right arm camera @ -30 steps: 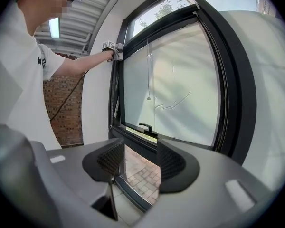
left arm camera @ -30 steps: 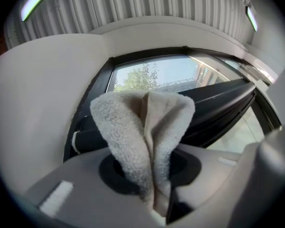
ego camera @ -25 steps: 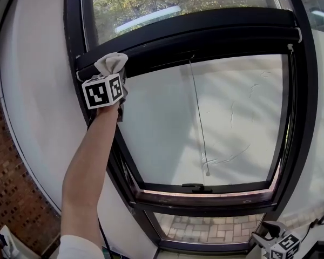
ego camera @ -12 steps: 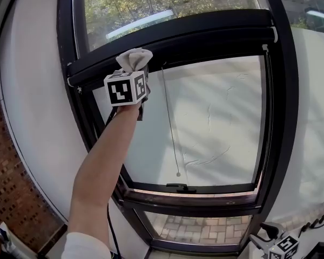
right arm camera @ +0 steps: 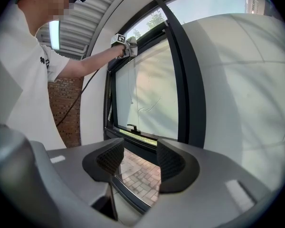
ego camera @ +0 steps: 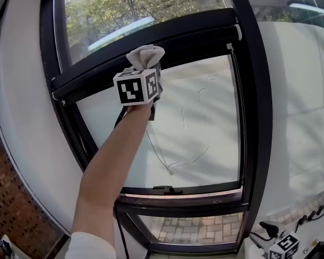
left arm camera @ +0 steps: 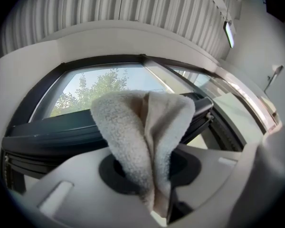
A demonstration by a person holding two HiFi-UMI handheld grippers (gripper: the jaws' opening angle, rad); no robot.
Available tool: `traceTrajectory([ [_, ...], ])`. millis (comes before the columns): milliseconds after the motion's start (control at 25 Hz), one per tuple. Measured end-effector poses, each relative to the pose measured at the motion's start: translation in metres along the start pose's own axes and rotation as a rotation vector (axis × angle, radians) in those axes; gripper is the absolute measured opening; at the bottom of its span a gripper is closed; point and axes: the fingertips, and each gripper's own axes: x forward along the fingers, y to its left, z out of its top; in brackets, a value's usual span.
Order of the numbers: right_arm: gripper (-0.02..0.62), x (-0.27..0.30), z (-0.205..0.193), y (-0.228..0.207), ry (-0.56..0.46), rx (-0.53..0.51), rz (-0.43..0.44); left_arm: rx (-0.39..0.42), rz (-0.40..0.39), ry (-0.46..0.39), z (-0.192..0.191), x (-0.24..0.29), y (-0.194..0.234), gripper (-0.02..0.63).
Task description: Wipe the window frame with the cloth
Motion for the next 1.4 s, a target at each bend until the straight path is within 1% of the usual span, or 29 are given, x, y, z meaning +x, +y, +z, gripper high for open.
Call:
traceTrajectory([
  [240,0.218,-0.021,-0.003,-0.012,-0.024,0.014,-0.038,-0.008,-0.107,-0.046,0.028,0.024,-0.082,0.129],
  [480,0.218,-0.043,-0.012,-0.022,-0.041,0.035,-0.102,0.000,-0.237,-0.093,0.056,0.047,-0.169,0.129],
  [680,0.218,-0.064,-0.020,-0.029,-0.054,0.055,-0.161,0.023,-0.303,-0.131,0.070,0.061,-0.224,0.129],
  [760,0.218,-0.072,-0.027,-0.033,-0.048,0.066,-0.194,0.034,-0.319,-0.141,0.070,0.065,-0.239,0.129],
  [840,0.218,-0.080,-0.035,-0.040,-0.043,0.067,-0.226,0.051,-0.318,-0.152,0.069,0.067,-0.245,0.129],
  [1000,0.218,-0.089,-0.042,-0.045,-0.014,0.071,-0.256,0.092,-0.322,-0.170,0.065,0.065,-0.254,0.129],
  [1160,0.218,-0.085,-0.041,-0.042,-0.020,0.065,-0.250,0.121,-0.345,-0.173,0.053,0.056,-0.266,0.129],
  [1400,0.218,-0.078,-0.043,-0.034,0.020,0.061,-0.234,0.122,-0.390,-0.154,0.009,0.037,-0.284,0.129],
])
